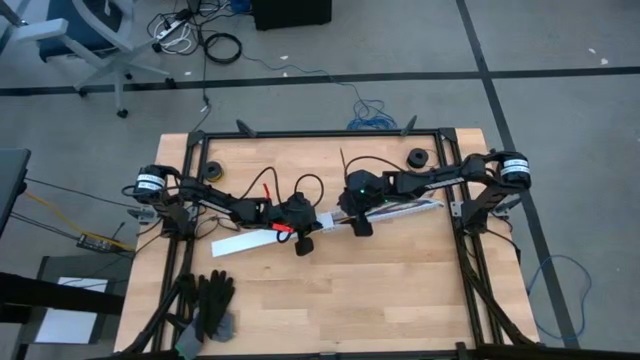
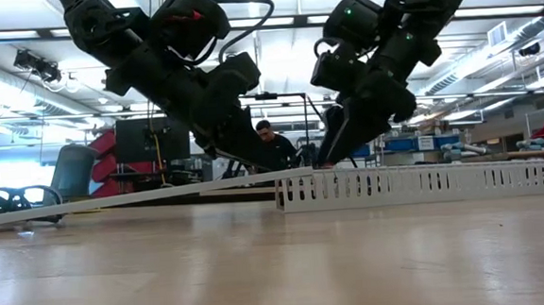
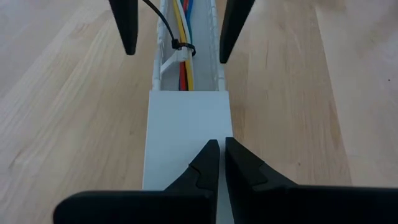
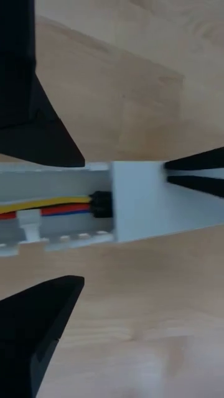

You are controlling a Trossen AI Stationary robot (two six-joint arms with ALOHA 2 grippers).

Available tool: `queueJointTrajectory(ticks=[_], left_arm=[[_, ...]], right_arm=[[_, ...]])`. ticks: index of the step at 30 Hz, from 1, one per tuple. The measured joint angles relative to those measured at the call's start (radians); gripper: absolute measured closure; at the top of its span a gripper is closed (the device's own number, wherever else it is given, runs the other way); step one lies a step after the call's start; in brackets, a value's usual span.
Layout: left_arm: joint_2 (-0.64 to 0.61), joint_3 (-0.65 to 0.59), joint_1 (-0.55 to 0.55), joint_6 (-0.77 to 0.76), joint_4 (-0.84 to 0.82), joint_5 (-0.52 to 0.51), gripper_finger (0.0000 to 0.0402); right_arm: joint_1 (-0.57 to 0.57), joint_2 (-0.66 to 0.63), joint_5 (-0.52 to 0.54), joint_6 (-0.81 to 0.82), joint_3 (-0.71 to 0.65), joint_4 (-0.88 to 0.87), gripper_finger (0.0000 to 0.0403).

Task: Ziptie cables
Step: Close the white cable duct

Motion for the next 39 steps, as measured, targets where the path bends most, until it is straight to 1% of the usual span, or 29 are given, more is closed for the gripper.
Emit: queueJointTrajectory(ticks=[5, 11, 20, 26, 39], left_arm=[[0.0, 0.0, 0.0, 0.0, 0.0, 0.0, 0.0401], [-0.001, 0.0, 0.0, 0.0, 0.001, 0.0, 0.0401], [-0.001, 0.0, 0.0, -0.001, 0.003, 0.0, 0.0401], [-0.001, 0.0, 0.0, -0.001, 0.003, 0.001, 0.0401], [-0.001, 0.0, 0.0, 0.0, 0.006, 0.001, 0.0401]], right_arm=[[0.0, 0.009, -0.006, -0.003, 0.0, 0.0, 0.0127], [0.001, 0.027, -0.051, -0.009, 0.0, 0.004, 0.0132], [0.014, 0.034, -0.047, -0.052, 0.0, 0.036, 0.0156], [0.014, 0.066, -0.05, -0.059, 0.003, 0.056, 0.017], [0.014, 0.077, -0.052, -0.055, 0.002, 0.073, 0.0178]])
